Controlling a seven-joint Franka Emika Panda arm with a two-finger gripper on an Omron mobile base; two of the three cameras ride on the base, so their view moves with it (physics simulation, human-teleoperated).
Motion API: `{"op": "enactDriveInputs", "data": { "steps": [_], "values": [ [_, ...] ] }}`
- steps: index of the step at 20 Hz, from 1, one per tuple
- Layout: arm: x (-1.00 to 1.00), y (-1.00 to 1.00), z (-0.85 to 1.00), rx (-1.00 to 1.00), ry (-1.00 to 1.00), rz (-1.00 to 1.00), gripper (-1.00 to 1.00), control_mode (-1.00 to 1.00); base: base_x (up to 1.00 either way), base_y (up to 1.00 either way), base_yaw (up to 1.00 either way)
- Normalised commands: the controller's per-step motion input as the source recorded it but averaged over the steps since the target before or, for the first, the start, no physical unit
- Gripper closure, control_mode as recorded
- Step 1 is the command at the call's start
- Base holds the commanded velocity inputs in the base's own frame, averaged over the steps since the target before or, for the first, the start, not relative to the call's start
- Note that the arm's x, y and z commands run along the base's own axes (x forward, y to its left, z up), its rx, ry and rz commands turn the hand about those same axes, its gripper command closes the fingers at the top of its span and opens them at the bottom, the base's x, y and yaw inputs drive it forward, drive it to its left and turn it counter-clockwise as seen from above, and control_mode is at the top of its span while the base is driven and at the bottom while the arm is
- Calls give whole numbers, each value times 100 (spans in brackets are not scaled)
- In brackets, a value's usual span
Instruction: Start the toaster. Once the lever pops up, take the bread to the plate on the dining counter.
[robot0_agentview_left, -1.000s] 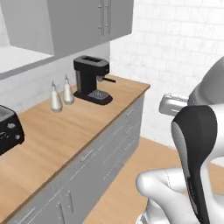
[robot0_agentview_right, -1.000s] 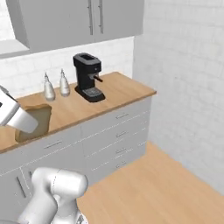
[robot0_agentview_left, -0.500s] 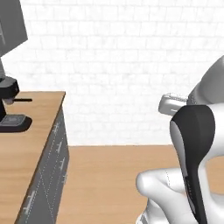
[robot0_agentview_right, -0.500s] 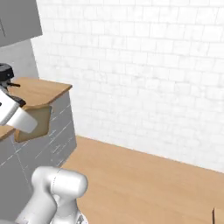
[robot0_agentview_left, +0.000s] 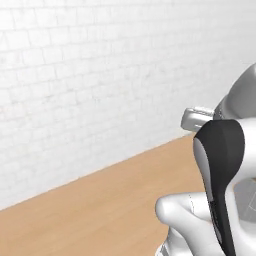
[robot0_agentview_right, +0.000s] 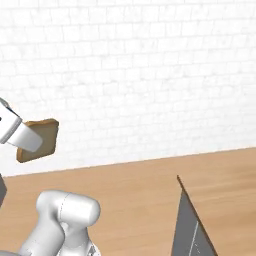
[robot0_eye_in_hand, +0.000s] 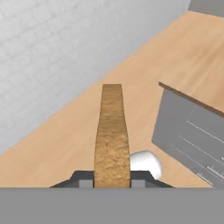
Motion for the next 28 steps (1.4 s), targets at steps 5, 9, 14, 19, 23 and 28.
{"op": "enactDriveInputs", "data": {
  "steps": [5,9,14,19,23,28],
  "values": [
    [0,0,0,0,0,0,100,100,42,1,-70],
    [0,0,0,0,0,0,100,100,65,45,-59],
    [0,0,0,0,0,0,100,100,62,71,-55],
    [0,0,0,0,0,0,100,100,69,69,-56],
    [0,0,0,0,0,0,100,100,73,57,-58],
    [0,0,0,0,0,0,100,100,91,13,-49]
  ]
}}
